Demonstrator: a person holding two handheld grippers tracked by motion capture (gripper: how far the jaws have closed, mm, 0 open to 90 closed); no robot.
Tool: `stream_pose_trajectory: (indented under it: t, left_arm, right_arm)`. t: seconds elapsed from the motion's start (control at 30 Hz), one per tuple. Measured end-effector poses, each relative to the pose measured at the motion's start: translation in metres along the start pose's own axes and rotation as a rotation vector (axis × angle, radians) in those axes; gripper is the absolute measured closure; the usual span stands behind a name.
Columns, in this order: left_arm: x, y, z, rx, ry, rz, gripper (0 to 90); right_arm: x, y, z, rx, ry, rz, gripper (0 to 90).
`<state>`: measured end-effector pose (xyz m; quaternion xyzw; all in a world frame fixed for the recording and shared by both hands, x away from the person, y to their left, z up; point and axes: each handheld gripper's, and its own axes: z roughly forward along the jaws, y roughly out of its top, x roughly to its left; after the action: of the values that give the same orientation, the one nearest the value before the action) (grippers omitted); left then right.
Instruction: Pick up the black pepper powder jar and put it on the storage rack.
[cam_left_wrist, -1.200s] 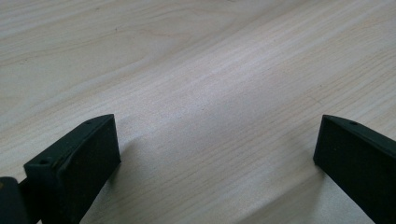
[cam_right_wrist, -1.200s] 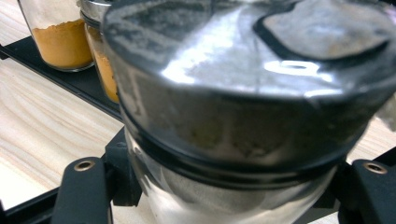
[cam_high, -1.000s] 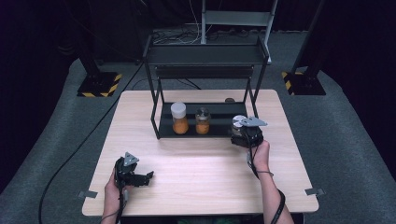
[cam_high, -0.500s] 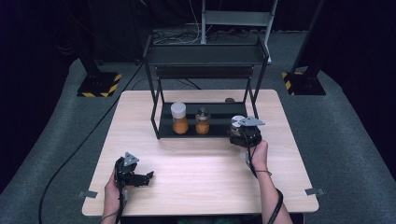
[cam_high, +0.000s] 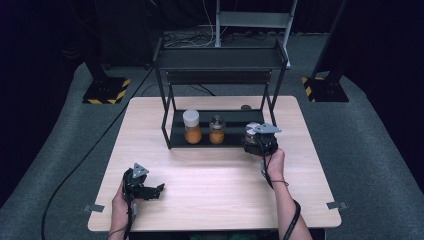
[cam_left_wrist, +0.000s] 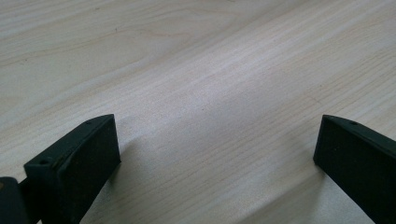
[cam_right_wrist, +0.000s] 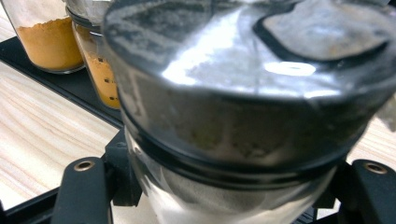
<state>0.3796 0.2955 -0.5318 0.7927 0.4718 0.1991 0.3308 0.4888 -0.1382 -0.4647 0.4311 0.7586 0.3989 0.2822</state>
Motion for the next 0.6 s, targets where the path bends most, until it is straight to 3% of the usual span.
stream_pose_trajectory:
  t: [0.6]
  left_arm:
    - [0.000,0.000,0.000,0.000,-0.001,0.001,0.2]
  right_arm:
    - [-0.001,0.006,0.011,0.002,-0.001,0.005,30.2]
